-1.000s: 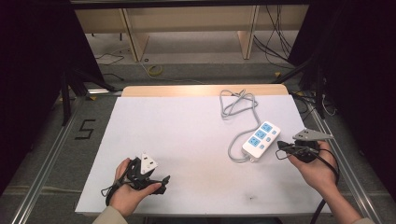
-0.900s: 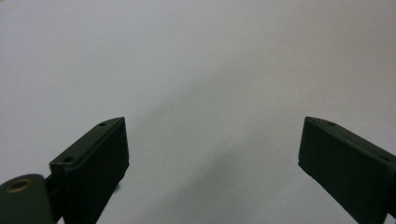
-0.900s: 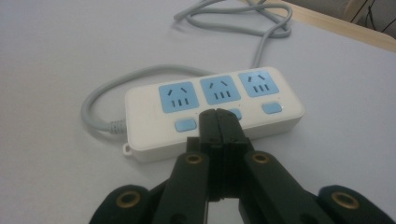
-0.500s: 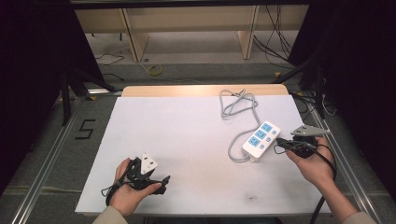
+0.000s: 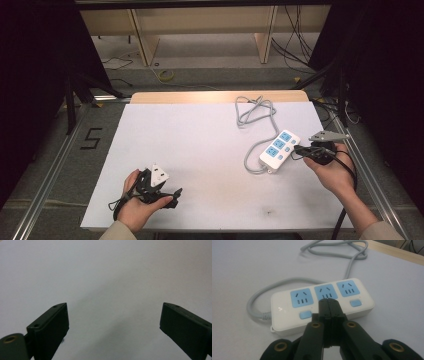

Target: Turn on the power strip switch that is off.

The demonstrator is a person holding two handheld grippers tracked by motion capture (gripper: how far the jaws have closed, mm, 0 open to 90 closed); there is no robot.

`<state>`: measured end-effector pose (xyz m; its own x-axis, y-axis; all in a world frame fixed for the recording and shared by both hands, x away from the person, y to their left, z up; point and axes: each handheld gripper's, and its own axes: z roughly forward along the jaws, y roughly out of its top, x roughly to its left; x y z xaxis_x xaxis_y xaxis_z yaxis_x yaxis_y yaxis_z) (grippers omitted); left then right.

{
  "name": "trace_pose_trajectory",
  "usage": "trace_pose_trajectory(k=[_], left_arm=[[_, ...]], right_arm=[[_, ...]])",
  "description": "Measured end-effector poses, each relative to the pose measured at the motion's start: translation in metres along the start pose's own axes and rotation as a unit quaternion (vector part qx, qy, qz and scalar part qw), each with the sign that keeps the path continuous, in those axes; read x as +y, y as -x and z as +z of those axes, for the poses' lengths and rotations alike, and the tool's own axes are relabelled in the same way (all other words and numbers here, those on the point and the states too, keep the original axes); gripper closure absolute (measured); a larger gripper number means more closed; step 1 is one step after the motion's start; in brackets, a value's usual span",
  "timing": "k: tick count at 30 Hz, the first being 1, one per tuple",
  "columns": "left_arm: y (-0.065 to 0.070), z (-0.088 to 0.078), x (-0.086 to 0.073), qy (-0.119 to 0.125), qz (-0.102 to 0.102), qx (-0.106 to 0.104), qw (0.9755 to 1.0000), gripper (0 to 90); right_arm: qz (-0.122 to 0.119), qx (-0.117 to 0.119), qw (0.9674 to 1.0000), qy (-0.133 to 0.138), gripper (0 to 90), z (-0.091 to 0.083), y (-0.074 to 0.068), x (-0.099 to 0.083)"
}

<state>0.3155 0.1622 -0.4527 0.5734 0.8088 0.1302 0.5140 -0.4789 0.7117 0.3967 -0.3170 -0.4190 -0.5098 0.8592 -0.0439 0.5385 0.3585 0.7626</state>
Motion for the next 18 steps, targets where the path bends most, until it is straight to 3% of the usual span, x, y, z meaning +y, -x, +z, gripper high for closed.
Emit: trace_pose_trajectory(k=[18], left_arm=[[0.0008, 0.0008, 0.0002, -0.001, -0.001, 0.0, 1.0, 8.1]], right_arm=[[0.006, -0.002, 1.0, -0.006, 90.0, 0.0101, 0.0057, 0.0057]])
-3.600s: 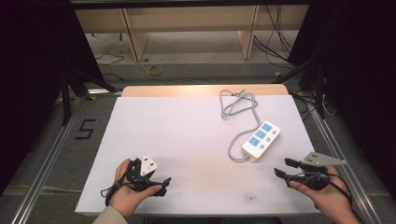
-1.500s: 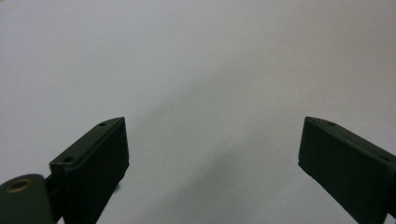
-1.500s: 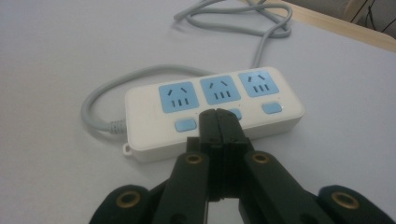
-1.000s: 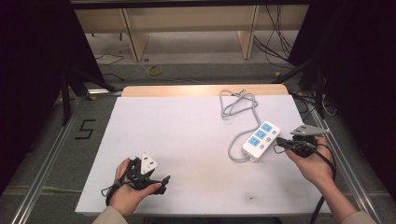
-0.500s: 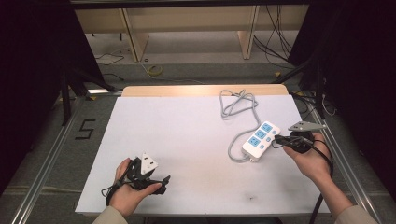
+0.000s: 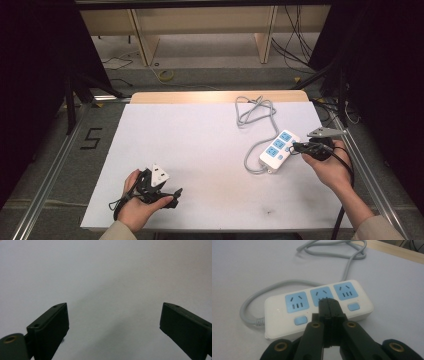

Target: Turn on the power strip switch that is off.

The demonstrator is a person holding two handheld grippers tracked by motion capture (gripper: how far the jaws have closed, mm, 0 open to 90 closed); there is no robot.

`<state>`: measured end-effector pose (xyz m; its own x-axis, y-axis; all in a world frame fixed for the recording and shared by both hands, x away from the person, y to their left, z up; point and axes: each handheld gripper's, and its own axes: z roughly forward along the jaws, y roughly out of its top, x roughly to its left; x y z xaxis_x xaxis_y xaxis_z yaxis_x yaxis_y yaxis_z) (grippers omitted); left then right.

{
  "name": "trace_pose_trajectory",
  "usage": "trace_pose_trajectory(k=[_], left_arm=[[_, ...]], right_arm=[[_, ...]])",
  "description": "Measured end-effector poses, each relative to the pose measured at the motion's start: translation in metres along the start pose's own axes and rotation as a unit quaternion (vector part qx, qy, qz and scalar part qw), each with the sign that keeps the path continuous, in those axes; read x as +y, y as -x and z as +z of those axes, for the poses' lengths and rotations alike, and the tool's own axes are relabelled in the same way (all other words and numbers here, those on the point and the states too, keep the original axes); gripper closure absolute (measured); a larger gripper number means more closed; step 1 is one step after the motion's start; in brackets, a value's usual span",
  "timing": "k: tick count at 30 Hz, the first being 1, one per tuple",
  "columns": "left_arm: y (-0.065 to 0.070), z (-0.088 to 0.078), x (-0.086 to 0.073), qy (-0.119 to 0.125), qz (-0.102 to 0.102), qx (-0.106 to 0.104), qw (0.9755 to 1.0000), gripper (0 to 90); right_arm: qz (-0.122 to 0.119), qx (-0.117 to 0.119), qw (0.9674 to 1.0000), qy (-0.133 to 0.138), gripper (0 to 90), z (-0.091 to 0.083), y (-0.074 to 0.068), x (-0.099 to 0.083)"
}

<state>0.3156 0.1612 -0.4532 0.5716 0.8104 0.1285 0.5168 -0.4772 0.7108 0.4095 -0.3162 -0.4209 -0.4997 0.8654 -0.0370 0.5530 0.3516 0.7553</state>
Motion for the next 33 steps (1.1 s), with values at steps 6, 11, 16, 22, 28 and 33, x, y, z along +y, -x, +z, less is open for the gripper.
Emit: trace_pose_trajectory(k=[6, 11, 16, 22, 28, 33], left_arm=[[0.0, 0.0, 0.0, 0.0, 0.001, 0.0, 1.0, 8.1], [0.0, 0.0, 0.0, 0.0, 0.0, 0.0, 1.0, 8.1], [0.0, 0.0, 0.0, 0.001, 0.0, -0.001, 1.0, 8.1], [0.0, 0.0, 0.0, 0.0, 0.001, -0.001, 1.0, 8.1], [0.0, 0.0, 0.0, 0.0, 0.001, -0.002, 1.0, 8.1], [0.0, 0.0, 0.0, 0.0, 0.001, -0.002, 1.0, 8.1]], right_arm=[[-0.001, -0.003, 1.0, -0.004, 90.0, 0.005, 0.002, 0.003], [-0.001, -0.002, 0.9999, -0.01, 90.0, 0.009, 0.004, 0.005], [-0.001, 0.0, 0.9999, -0.017, 90.0, 0.013, 0.004, 0.007], [-0.003, 0.002, 0.9997, -0.023, 90.0, 0.017, 0.005, 0.008], [-0.001, 0.001, 0.9996, -0.027, 90.0, 0.021, 0.006, 0.011], [-0.001, 0.001, 0.9995, -0.031, 90.0, 0.025, 0.007, 0.011]])
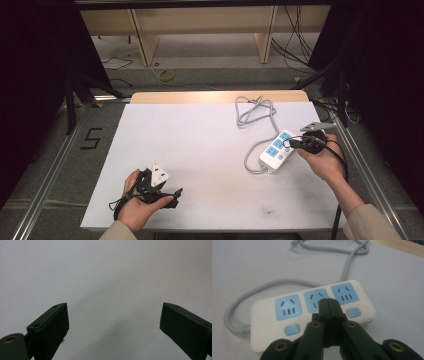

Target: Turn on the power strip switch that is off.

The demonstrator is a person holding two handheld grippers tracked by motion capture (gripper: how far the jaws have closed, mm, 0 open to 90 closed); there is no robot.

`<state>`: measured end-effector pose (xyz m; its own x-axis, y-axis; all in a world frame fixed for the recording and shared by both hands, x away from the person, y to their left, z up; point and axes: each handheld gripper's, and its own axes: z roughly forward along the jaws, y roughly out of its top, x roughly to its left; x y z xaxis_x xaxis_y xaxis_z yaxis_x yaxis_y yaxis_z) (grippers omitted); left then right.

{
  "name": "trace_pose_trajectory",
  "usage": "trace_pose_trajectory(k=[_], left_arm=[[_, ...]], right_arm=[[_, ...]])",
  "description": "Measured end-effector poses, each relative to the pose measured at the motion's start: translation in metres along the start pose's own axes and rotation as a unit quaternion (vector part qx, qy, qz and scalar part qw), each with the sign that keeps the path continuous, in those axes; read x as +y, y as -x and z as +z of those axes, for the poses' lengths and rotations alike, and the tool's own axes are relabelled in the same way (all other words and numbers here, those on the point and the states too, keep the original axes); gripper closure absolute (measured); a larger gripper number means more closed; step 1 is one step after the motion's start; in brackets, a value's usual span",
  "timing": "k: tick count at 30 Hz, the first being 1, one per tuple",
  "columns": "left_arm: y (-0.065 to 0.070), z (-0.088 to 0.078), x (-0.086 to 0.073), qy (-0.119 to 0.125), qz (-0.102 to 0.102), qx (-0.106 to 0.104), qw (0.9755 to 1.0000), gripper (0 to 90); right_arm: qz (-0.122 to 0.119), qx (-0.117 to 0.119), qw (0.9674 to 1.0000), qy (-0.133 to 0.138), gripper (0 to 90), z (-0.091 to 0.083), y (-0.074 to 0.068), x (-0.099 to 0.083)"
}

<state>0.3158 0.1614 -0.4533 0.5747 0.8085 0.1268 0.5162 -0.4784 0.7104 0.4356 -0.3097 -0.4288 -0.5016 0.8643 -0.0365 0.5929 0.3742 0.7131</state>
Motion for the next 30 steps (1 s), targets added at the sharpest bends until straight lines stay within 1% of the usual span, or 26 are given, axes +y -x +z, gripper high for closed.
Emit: trace_pose_trajectory(k=[14, 30], left_arm=[[0.0, 0.0, 0.0, 0.0, 0.002, 0.001, 1.0, 8.1], [0.0, 0.0, 0.0, 0.0, 0.002, 0.0, 1.0, 8.1]], right_arm=[[0.005, -0.002, 1.0, -0.008, 90.0, 0.007, 0.003, 0.001], [0.005, -0.002, 0.9999, -0.012, 90.0, 0.011, 0.004, 0.006]])
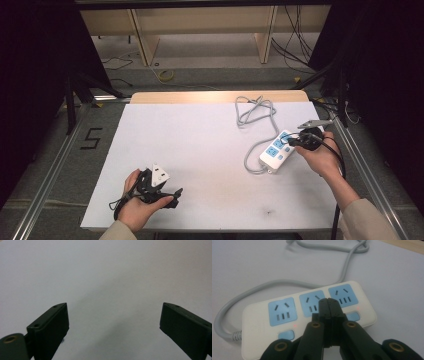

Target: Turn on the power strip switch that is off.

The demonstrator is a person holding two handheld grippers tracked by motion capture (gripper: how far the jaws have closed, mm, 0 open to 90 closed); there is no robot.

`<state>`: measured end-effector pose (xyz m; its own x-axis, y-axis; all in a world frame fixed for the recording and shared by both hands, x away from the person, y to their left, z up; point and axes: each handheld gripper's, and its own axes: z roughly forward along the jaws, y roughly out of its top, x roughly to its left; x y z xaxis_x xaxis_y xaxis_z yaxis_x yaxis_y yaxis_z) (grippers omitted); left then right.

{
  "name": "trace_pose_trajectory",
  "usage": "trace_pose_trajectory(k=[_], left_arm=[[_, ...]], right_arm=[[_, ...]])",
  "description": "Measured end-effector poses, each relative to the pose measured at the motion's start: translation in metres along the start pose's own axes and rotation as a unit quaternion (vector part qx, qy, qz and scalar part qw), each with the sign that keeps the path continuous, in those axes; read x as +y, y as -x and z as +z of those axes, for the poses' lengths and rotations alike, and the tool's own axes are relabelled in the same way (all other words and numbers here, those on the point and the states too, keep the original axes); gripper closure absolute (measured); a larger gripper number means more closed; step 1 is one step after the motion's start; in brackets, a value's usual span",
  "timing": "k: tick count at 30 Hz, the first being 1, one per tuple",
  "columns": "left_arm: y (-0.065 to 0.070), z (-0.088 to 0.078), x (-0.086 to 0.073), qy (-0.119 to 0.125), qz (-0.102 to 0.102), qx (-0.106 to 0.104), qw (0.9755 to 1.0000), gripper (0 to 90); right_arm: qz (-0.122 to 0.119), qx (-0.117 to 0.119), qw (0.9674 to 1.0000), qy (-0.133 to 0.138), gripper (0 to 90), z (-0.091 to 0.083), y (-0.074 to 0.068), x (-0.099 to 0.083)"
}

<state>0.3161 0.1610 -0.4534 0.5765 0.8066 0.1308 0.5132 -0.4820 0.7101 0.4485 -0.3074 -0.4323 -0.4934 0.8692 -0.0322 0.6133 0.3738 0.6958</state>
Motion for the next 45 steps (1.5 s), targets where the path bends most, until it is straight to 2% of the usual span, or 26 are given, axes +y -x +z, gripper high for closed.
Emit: trace_pose_trajectory(k=[21, 45], left_arm=[[0.0, 0.0, 0.0, -0.001, 0.003, 0.0, 1.0, 8.1], [0.0, 0.001, 0.0, -0.002, 0.004, 0.0, 1.0, 8.1]], right_arm=[[-0.002, 0.003, 0.9998, -0.02, 90.0, 0.01, 0.002, 0.001], [-0.005, 0.012, 0.9978, -0.065, 90.0, 0.016, 0.001, 0.004]])
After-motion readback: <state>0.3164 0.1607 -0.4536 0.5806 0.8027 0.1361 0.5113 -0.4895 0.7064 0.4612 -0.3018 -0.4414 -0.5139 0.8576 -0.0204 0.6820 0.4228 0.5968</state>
